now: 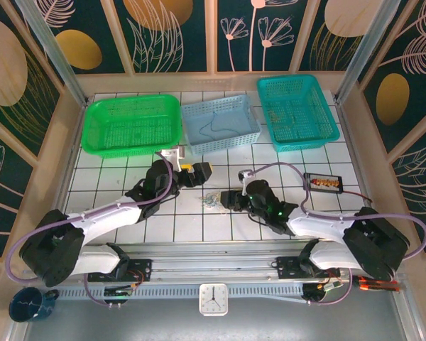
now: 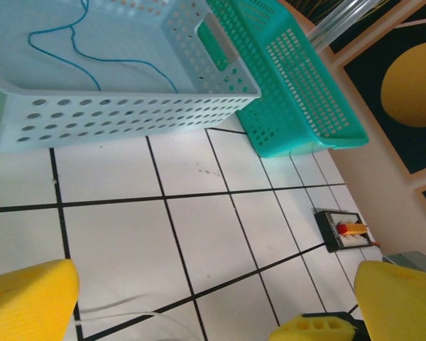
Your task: Untangle the cables
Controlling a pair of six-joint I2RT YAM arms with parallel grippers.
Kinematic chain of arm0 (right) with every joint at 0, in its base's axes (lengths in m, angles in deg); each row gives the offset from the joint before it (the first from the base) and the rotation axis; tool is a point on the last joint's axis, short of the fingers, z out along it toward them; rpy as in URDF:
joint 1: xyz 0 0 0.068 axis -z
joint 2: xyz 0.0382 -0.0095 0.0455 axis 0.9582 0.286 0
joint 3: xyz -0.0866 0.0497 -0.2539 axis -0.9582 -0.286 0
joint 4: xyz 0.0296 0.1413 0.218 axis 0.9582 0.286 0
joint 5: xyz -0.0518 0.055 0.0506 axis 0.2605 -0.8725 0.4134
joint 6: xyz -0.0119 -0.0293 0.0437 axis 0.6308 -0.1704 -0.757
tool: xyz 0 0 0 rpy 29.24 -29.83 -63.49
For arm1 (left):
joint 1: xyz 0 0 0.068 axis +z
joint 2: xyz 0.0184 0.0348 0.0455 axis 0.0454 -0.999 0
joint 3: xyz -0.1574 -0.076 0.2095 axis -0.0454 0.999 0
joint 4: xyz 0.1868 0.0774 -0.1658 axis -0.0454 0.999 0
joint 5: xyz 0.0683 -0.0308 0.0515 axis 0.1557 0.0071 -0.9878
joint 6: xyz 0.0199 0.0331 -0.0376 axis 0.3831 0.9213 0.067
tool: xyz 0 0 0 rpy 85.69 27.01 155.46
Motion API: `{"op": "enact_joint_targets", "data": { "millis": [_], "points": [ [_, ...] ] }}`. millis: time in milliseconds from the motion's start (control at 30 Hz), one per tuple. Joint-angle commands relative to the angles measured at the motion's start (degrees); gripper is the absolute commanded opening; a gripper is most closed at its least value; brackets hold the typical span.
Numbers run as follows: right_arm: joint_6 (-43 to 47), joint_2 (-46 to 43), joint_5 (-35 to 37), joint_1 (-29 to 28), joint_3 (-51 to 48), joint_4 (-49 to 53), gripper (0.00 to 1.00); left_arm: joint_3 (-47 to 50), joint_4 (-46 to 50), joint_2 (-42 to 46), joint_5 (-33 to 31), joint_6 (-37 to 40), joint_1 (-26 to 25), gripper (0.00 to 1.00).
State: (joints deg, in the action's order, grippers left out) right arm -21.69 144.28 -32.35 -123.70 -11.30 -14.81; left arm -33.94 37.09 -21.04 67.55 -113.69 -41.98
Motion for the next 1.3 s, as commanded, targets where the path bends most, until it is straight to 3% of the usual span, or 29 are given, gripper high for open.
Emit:
{"op": "enact_joint_targets", "data": {
  "millis": [0,367,533,633,800,1033,1267],
  "points": [
    [-0.1,-1.9,-0.2,0.1,-1.7,1.9,0.55,-1.9,4.3,1.4,-1.2,2.4,0.5,0.99],
    [2.8,5.6,-7.1,-0.9,0.6,-2.0,0.51,-2.2,10.6,0.4,11.6,3.5,0.7,0.99],
    [3.4,10.3,-7.6,-1.3,2.9,-4.0,0.45,0.0,9.7,-0.3,13.9,2.2,0.8,0.99],
    [3.6,12.3,-7.3,-1.2,4.4,-4.9,0.35,0.8,9.1,-1.2,14.2,2.0,0.8,0.99],
    [4.0,14.5,-6.7,-0.4,6.9,-4.9,0.00,1.8,7.9,-2.6,13.6,2.0,0.8,0.99],
    [1.0,13.5,-5.8,3.0,6.0,-5.8,0.00,3.5,6.7,-2.9,11.3,1.5,0.8,0.96],
    [-1.4,11.8,-8.4,6.2,3.2,-7.9,0.00,4.0,5.9,-4.6,10.7,3.1,0.8,0.77]
  ]
}}
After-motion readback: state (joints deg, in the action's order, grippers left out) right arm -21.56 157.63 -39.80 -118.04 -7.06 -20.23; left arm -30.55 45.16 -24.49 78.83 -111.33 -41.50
